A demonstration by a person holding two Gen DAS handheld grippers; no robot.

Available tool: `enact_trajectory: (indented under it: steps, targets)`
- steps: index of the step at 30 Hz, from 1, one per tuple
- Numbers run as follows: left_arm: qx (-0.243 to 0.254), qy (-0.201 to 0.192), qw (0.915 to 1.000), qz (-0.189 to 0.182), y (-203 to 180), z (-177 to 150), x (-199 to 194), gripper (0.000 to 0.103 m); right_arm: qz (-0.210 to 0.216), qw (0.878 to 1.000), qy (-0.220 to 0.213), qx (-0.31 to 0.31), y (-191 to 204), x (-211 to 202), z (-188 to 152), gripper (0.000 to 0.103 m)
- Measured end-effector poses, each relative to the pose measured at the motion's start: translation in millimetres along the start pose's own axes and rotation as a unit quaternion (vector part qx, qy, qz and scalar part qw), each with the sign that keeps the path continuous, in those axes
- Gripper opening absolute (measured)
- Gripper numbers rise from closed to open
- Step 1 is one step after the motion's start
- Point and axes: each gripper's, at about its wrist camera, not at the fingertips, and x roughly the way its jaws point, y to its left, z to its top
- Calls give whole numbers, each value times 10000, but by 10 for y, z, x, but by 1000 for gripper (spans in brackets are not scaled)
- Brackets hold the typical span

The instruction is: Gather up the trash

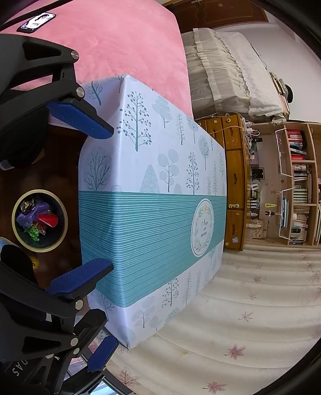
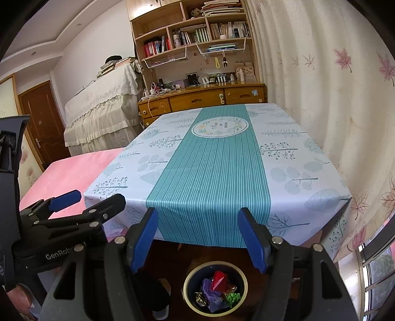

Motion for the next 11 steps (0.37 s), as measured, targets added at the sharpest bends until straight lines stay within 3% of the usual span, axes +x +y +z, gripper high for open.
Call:
enact_trajectory:
  steps: [11]
  targets:
    - [-18, 123, 9999, -38, 58, -24, 33, 96, 2, 10000, 9, -5, -4, -1, -1, 67]
